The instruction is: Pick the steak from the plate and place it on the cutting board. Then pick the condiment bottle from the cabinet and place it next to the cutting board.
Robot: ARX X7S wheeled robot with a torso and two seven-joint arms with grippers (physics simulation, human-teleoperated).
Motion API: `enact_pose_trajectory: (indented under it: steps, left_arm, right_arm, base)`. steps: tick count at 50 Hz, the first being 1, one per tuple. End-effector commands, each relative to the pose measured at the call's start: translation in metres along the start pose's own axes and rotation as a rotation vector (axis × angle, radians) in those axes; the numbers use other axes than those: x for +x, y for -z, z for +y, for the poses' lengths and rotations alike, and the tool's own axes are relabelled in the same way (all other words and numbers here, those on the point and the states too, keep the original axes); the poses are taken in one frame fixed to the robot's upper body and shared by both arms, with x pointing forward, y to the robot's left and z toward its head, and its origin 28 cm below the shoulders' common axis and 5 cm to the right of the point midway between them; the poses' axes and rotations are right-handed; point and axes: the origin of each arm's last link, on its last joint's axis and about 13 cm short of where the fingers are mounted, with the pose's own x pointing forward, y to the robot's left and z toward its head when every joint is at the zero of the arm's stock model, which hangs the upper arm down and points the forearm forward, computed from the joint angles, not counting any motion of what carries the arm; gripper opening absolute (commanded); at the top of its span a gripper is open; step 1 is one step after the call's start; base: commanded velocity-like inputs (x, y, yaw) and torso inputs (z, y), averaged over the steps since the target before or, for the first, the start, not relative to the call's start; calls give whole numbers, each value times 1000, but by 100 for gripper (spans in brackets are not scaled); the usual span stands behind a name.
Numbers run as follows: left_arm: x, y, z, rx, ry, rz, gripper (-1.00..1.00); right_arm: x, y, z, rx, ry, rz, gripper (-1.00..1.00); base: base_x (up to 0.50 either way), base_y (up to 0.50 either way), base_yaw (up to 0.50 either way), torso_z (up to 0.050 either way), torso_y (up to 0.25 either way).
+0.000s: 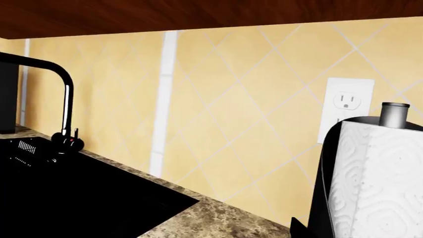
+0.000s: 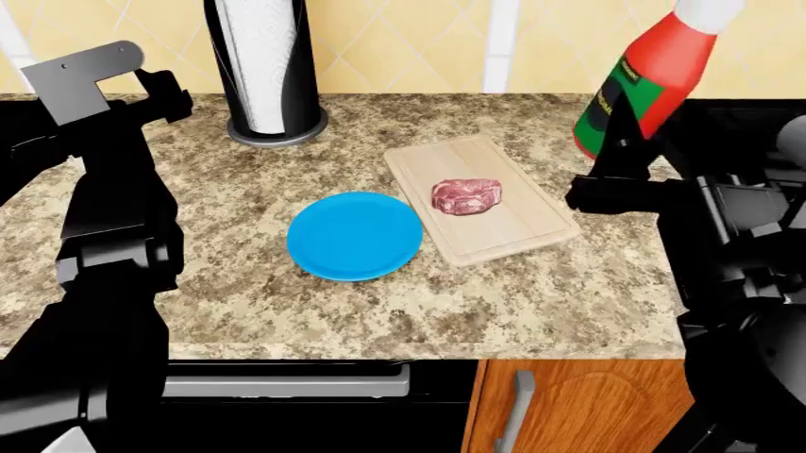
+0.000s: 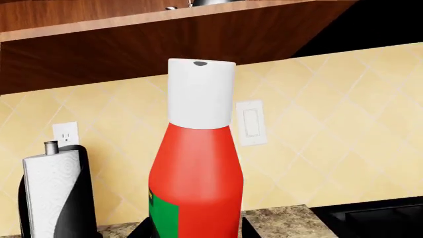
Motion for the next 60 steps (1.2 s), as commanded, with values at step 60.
enact_pose_trajectory:
  steps: [60]
  left_arm:
    - [0,0,0,10,1,-1,100]
  right_arm:
    - [-14,104,-31,-160,116,186,-100]
  base:
    - [0,0,0,0,1]
